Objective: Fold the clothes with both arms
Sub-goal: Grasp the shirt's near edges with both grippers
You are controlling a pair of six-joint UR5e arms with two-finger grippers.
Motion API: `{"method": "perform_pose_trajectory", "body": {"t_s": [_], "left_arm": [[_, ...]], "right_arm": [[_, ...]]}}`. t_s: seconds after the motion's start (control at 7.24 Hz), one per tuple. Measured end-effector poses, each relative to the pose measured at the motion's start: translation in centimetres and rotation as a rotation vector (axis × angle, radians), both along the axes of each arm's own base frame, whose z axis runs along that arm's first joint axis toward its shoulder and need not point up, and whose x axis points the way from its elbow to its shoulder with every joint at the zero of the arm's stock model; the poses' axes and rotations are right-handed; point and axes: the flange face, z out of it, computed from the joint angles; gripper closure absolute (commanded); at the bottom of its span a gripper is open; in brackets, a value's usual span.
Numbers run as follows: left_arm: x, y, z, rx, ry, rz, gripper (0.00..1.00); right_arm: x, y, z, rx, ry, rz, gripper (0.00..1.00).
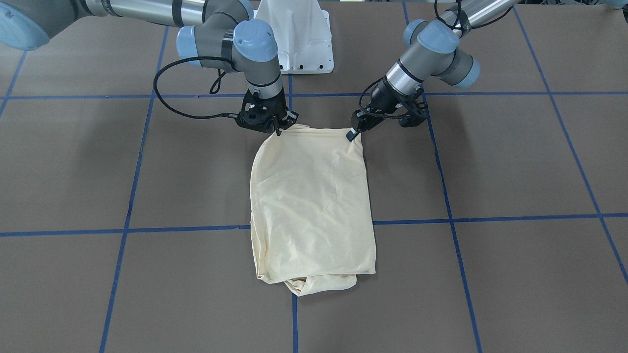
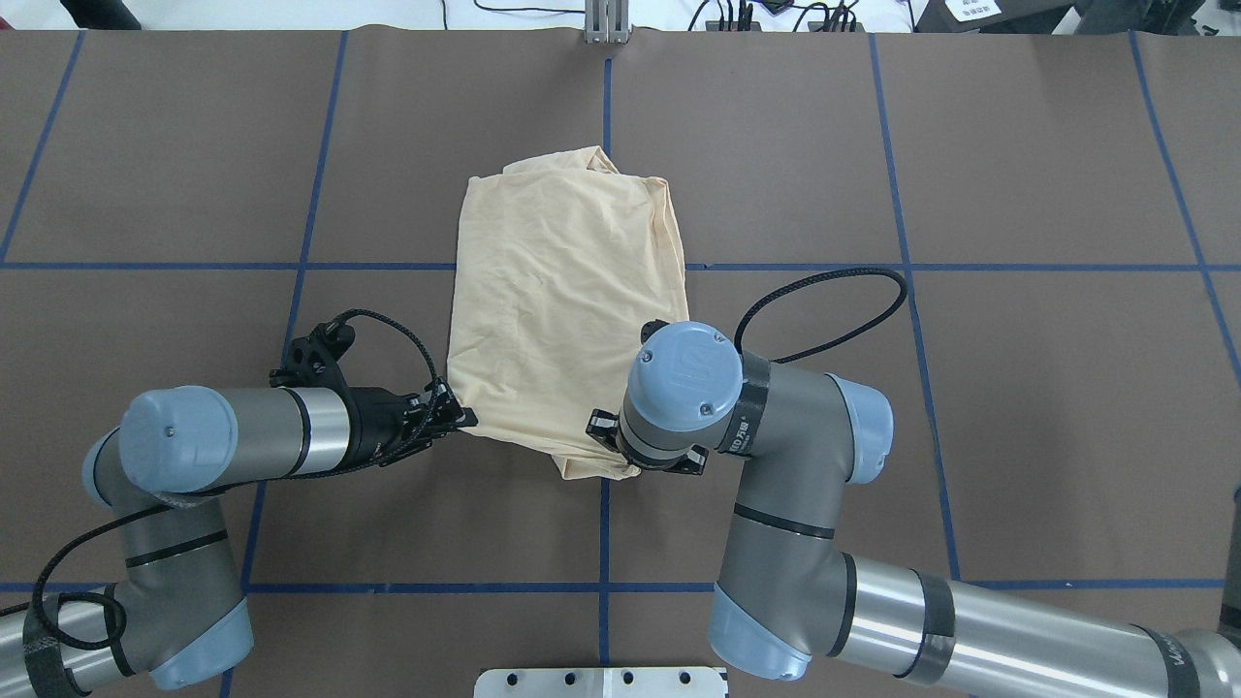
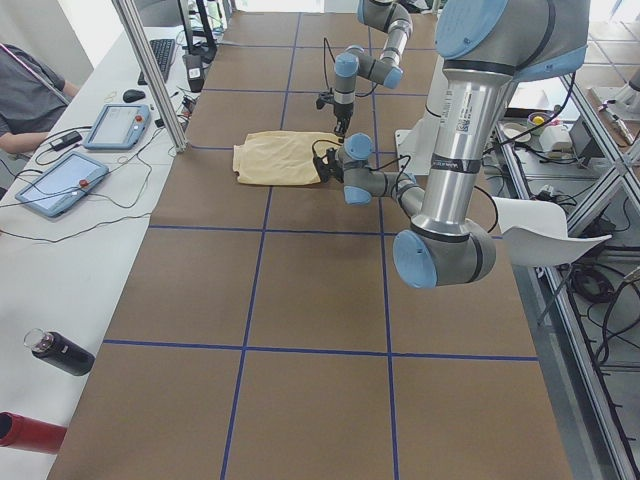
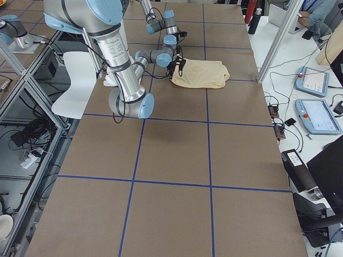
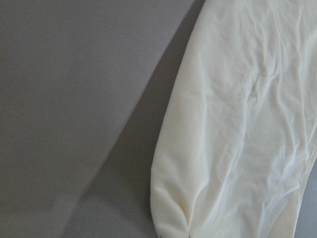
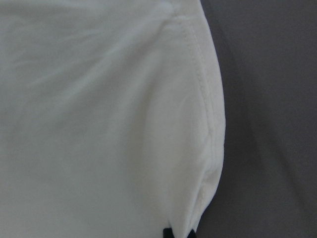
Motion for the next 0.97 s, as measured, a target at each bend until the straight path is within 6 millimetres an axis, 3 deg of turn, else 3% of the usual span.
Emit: {"method": "perform_pose_trajectory", "body": {"t_s": [0.41,0.69,0.97], "left_arm": [[1.1,2.5,-1.2,0.009,0.023,0.047,1.0],[2.3,6.5,-3.1,0.019,0.056,0.121,1.0],[3.0,11.1,-5.8,0.012,0.056,0.204,1.0]], "right_arm": [[2.4,1.0,0.9,-0.007,-0.018,-0.018,1.0],[4.2,2.4,1.3,-0.018,-0.04,-0.053,1.0],[4.6,3.9,1.2,-0.057,-0.062,-0.12,1.0]]}}
